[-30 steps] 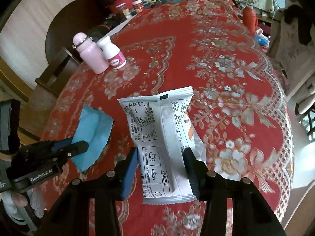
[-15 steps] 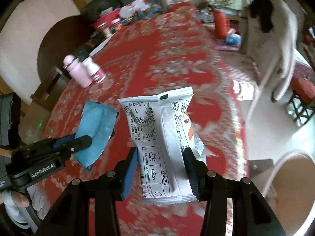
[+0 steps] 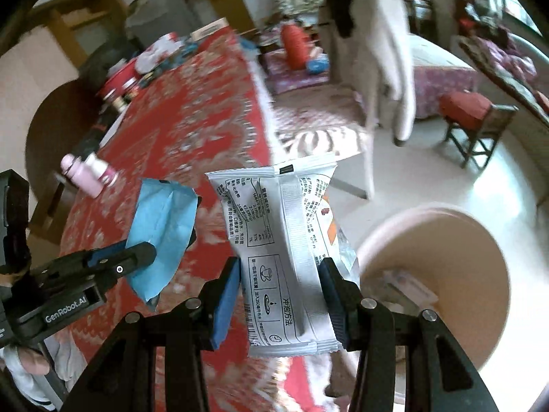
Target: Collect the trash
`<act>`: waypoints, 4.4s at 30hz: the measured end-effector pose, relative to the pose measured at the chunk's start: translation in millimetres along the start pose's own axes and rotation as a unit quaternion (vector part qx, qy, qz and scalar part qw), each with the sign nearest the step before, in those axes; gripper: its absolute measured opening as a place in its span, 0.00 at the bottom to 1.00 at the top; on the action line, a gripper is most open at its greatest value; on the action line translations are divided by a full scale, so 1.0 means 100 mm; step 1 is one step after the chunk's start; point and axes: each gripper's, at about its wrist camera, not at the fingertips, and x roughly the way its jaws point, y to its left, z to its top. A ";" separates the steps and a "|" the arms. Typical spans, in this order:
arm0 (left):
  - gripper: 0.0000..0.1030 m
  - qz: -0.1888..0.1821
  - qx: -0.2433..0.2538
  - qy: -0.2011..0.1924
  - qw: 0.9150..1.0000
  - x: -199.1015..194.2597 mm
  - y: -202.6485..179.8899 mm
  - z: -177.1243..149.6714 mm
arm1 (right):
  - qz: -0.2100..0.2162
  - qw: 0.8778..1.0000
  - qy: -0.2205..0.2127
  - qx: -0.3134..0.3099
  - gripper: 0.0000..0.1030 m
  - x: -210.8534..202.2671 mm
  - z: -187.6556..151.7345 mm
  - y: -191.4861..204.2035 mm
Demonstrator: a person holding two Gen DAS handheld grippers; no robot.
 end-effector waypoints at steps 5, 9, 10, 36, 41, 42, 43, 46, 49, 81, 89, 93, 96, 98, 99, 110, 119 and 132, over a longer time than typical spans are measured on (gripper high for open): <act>0.26 -0.018 0.027 0.015 0.999 0.19 -0.37 0.02 | -0.022 0.999 -0.002 0.026 0.45 -0.13 -0.10 -0.35; 0.26 -0.029 0.044 0.027 0.998 0.35 -0.61 0.02 | -0.039 0.998 -0.001 0.045 0.45 -0.21 -0.18 -0.62; 0.26 -0.031 0.048 0.030 0.998 0.38 -0.68 0.02 | -0.042 0.998 -0.001 0.049 0.45 -0.22 -0.19 -0.67; 0.26 -0.056 0.066 0.085 0.993 1.02 -1.44 -0.09 | -0.077 0.990 0.027 0.117 0.45 -0.30 -0.49 -1.51; 0.26 -0.055 0.060 0.091 0.992 1.08 -1.50 -0.10 | -0.078 0.989 0.032 0.124 0.45 -0.26 -0.51 -1.58; 0.26 -0.056 0.059 0.092 0.992 1.07 -1.48 -0.10 | -0.078 0.988 0.034 0.125 0.45 -0.25 -0.51 -1.59; 0.26 -0.057 0.057 0.093 0.992 1.08 -1.48 -0.10 | -0.078 0.988 0.035 0.127 0.45 -0.24 -0.51 -1.60; 0.27 -0.060 0.052 0.094 0.992 1.08 -1.49 -0.11 | -0.076 0.988 0.040 0.129 0.45 -0.21 -0.50 -1.62; 0.27 -0.065 0.046 0.097 0.992 1.09 -1.48 -0.12 | -0.076 0.988 0.042 0.129 0.46 -0.19 -0.51 -1.64; 0.51 -0.056 0.039 0.010 0.998 0.58 -1.34 -0.12 | -0.103 0.988 0.014 0.115 0.51 -0.33 -0.57 -1.42; 0.51 -0.052 0.076 -0.042 0.995 0.17 -1.34 -0.14 | -0.133 0.985 -0.046 0.097 0.51 -0.70 -0.56 -1.14; 0.51 -0.060 0.097 -0.058 0.992 -0.02 -1.34 -0.16 | -0.146 0.982 -0.072 0.094 0.51 -0.88 -0.57 -1.00; 0.51 -0.056 0.112 -0.072 0.990 -0.14 -1.31 -0.16 | -0.154 0.979 -0.091 0.094 0.51 -1.01 -0.59 -0.89; 0.51 -0.056 0.118 -0.081 0.988 -0.23 -1.29 -0.17 | -0.160 0.977 -0.101 0.093 0.51 -1.07 -0.60 -0.81; 0.51 -0.057 0.120 -0.085 0.987 -0.26 -1.28 -0.18 | -0.163 0.977 -0.105 0.093 0.51 -1.10 -0.60 -0.79; 0.51 -0.063 0.128 -0.121 0.982 -0.51 -1.16 -0.26 | -0.204 0.961 -0.162 0.089 0.51 -1.47 -0.68 -0.56; 0.52 -0.065 0.130 -0.133 0.980 -0.59 -1.17 -0.31 | -0.221 0.950 -0.200 0.095 0.75 -1.62 -0.72 -0.50; 0.51 -0.069 0.134 -0.133 0.979 -0.60 -1.15 -0.31 | -0.224 0.950 -0.197 0.094 0.75 -1.65 -0.73 -0.49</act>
